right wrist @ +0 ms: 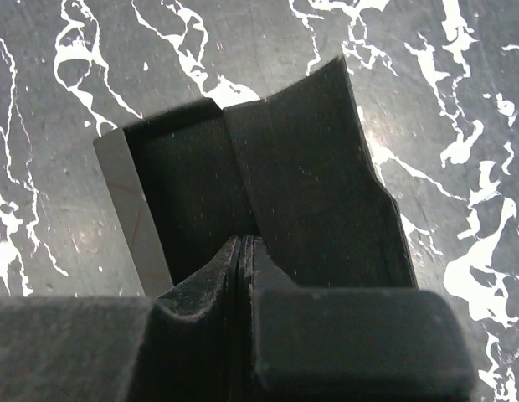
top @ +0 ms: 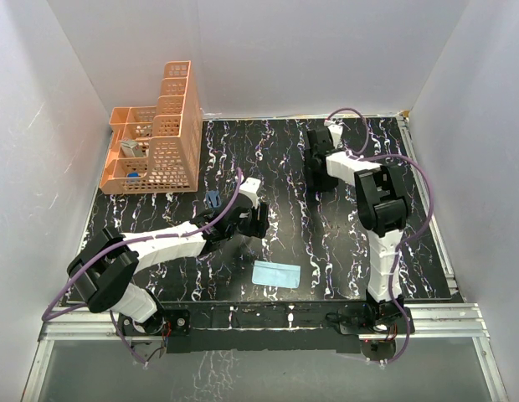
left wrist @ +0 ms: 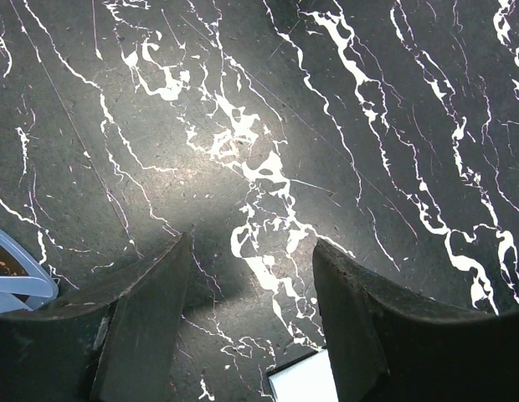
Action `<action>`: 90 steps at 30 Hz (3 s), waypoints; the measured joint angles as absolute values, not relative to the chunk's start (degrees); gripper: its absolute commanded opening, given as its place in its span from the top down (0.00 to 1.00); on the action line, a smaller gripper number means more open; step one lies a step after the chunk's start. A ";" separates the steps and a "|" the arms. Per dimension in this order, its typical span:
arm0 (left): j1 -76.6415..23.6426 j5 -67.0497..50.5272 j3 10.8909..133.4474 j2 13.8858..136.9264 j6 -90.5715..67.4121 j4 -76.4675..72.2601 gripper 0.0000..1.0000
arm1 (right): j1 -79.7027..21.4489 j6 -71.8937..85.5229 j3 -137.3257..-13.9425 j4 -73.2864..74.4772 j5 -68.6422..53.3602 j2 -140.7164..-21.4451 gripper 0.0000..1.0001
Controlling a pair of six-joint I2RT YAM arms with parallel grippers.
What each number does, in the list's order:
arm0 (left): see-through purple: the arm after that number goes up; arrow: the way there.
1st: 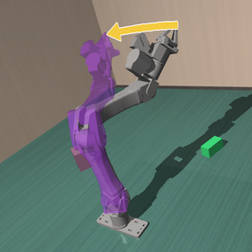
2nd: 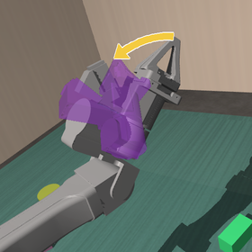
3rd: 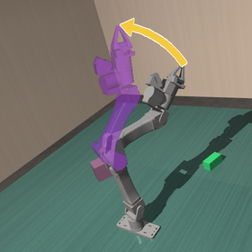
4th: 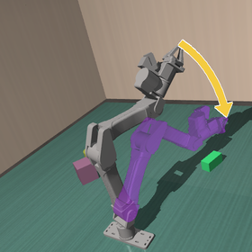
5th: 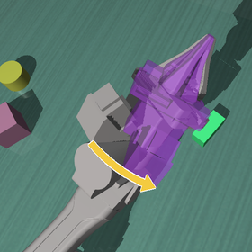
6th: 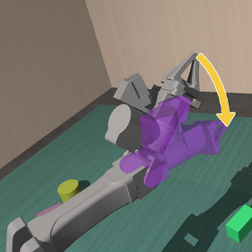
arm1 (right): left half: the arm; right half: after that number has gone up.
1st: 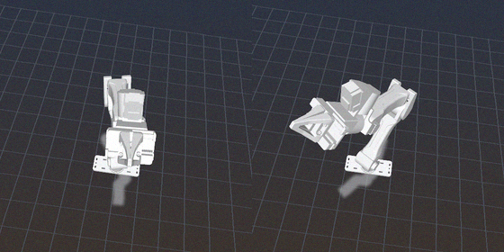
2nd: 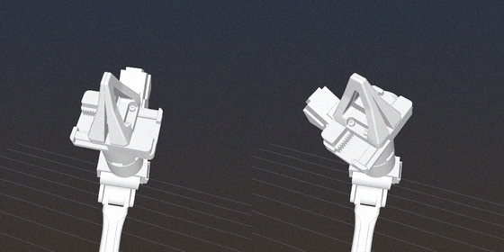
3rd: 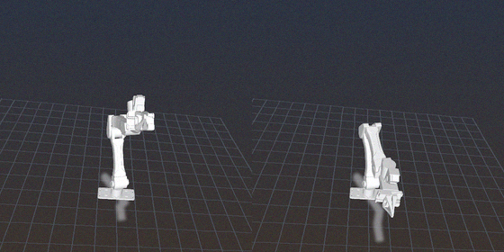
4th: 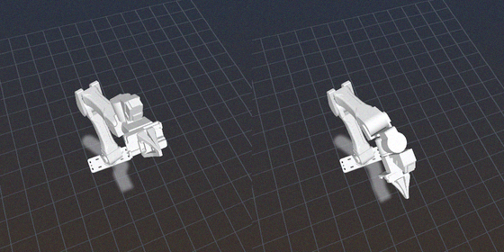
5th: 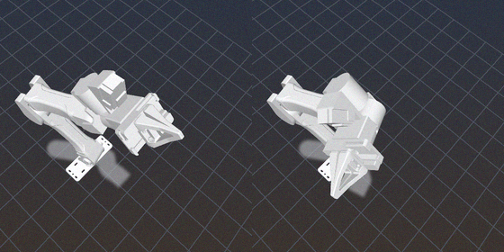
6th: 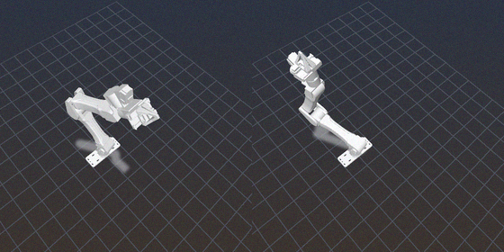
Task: Organize the sunglasses
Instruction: Move the sunglasses case at the center of the board.
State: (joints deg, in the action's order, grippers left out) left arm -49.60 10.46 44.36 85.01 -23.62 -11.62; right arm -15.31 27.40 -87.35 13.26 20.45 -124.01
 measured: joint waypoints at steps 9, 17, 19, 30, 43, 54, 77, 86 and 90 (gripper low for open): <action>-49.60 9.76 44.25 84.82 -24.08 -11.70 0.41 | -15.40 28.64 -76.01 11.51 19.64 -115.13 1.00; -49.60 9.58 44.25 84.82 -24.29 -11.77 0.41 | -18.46 29.08 -68.25 10.28 19.84 -109.54 1.00; -49.60 9.58 44.23 84.77 -24.32 -11.77 0.41 | -20.16 29.26 -66.92 10.02 20.29 -108.53 1.00; -49.32 11.90 42.85 81.08 -24.77 -11.09 0.41 | -27.92 31.81 -64.82 10.15 21.50 -105.14 1.00; -47.31 18.72 37.39 72.42 -28.56 -8.32 0.40 | -34.83 34.79 -63.94 10.33 22.20 -103.57 1.00; -45.32 22.81 35.35 66.76 -31.29 -5.78 0.39 | -40.47 36.58 -68.38 9.98 24.05 -107.72 1.00; -45.06 23.55 34.35 65.17 -32.23 -4.49 0.39 | -45.84 39.16 -72.84 10.00 23.81 -111.02 1.00; -44.77 23.55 34.39 68.42 -32.38 -6.15 0.39 | -45.54 38.87 -64.38 13.45 24.43 -98.52 1.00; -44.75 23.49 34.92 72.31 -32.40 -7.03 0.39 | -44.34 37.91 -64.16 13.02 24.73 -95.29 1.00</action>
